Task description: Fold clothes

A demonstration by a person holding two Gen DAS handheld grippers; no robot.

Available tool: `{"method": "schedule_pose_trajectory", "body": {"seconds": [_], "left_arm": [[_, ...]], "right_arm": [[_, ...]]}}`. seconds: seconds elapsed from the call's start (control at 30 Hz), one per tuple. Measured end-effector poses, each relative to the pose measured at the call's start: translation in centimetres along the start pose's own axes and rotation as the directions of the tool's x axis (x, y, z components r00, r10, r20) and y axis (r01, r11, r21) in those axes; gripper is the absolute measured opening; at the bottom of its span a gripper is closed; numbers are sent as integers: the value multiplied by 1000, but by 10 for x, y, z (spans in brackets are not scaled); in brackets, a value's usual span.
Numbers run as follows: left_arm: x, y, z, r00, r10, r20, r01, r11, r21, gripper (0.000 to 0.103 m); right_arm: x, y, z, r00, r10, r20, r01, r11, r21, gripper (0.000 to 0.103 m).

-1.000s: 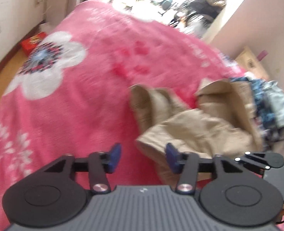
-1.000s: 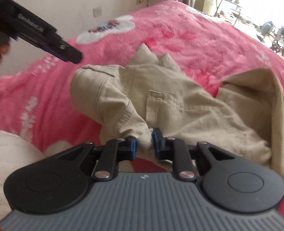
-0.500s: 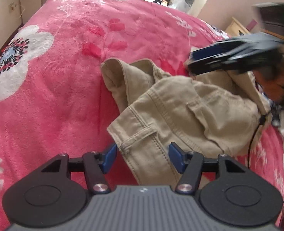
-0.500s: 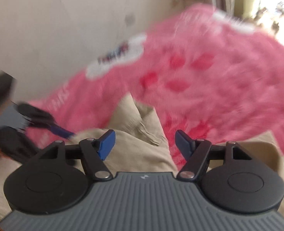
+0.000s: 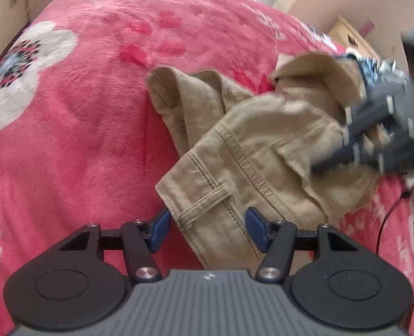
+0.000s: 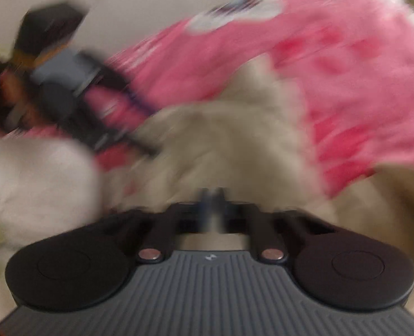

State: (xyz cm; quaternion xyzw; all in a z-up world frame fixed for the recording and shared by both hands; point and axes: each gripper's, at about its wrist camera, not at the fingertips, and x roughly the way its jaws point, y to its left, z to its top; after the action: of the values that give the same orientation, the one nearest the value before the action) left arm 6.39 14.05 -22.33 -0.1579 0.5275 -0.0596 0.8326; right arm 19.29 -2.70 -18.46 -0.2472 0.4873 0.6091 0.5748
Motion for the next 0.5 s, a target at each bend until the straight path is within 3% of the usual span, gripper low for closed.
{"method": "schedule_pose_trajectory", "body": {"seconds": [0.07, 0.13, 0.2, 0.3, 0.33, 0.37, 0.4, 0.47, 0.5], "left_arm": [[-13, 7, -2, 999, -34, 13, 35, 997, -66, 59], [-20, 10, -4, 999, -36, 27, 39, 995, -93, 59], [-21, 6, -6, 999, -9, 33, 11, 997, -82, 59], [-21, 1, -9, 999, -1, 35, 5, 996, -90, 58], [-21, 0, -11, 1000, 3, 31, 0, 996, -91, 58], [-22, -2, -13, 1000, 10, 27, -8, 996, -87, 58], [-23, -3, -15, 1000, 18, 24, -16, 996, -82, 58], [-25, -6, -18, 999, 34, 17, -33, 998, -61, 58], [-27, -6, -19, 999, 41, 13, -40, 998, -52, 58]], "right_arm": [[8, 30, -8, 999, -27, -41, 22, 994, -105, 0], [7, 51, -11, 997, -74, -27, 67, 980, -185, 0], [-2, 51, -5, 988, -139, 63, 150, 967, -208, 1], [-9, 34, 15, 943, -274, 190, 314, 922, -227, 6], [-8, 25, 24, 941, -268, 205, 311, 925, -217, 7], [-6, 16, 35, 949, -235, 209, 278, 938, -207, 18], [-1, 7, 45, 960, -187, 206, 229, 952, -204, 35], [16, -4, 63, 980, -107, 166, 144, 963, -229, 50], [26, -9, 71, 988, -71, 137, 104, 963, -247, 51]]}}
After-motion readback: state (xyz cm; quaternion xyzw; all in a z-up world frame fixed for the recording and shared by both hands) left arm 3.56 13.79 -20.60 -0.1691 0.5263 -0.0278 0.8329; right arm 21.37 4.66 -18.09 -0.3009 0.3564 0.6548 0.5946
